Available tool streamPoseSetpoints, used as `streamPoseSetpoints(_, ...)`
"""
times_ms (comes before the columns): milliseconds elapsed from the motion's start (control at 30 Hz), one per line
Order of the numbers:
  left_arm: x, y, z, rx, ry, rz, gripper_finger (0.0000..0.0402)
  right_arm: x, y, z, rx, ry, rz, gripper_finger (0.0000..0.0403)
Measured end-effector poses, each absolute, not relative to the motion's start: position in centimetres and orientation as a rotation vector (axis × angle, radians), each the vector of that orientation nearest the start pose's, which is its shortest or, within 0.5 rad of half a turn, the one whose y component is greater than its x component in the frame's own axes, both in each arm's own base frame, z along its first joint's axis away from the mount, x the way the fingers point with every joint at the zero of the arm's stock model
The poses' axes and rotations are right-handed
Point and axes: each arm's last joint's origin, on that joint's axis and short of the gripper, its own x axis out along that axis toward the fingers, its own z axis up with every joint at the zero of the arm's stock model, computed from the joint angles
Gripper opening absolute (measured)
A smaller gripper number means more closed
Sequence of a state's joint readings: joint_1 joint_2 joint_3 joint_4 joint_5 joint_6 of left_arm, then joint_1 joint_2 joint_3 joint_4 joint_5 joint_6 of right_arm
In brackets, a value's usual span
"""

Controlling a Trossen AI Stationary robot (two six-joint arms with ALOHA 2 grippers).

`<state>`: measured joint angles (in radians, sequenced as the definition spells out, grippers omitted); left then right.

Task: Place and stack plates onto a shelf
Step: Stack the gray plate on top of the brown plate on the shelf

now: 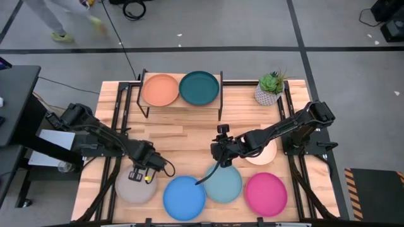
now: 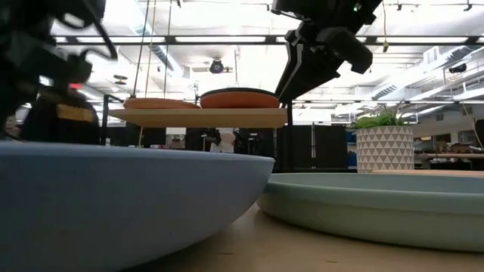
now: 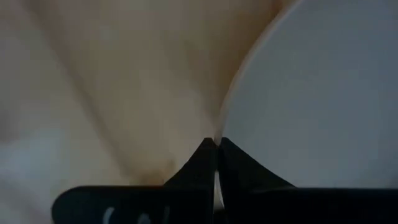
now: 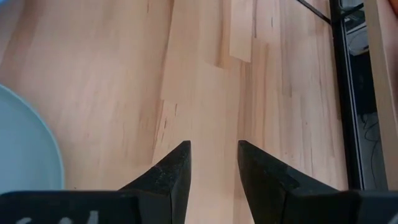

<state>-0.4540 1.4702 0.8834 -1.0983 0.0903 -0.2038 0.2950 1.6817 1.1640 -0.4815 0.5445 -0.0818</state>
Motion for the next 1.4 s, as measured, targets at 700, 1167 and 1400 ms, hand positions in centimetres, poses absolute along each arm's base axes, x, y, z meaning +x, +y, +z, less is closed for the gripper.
streamPoseSetpoints(700, 18.1, 9.7, 37.7, -0.053, 1.183, 0.512, 0.0010, 32.0, 7.1, 16.2, -0.315, 0.759, -0.117, 0.0138)
streamPoseSetpoints(1167, 19.4, 23.5, 38.8, -0.107, 1.274, 0.592, 0.0010, 32.3, 7.3, 16.5, -0.308, 0.724, -0.104, 0.0138)
streamPoseSetpoints(1400, 19.3, 27.4, 39.2, -0.149, 1.271, 0.613, 0.0010, 32.1, 7.8, 16.5, -0.319, 0.723, -0.086, 0.0138)
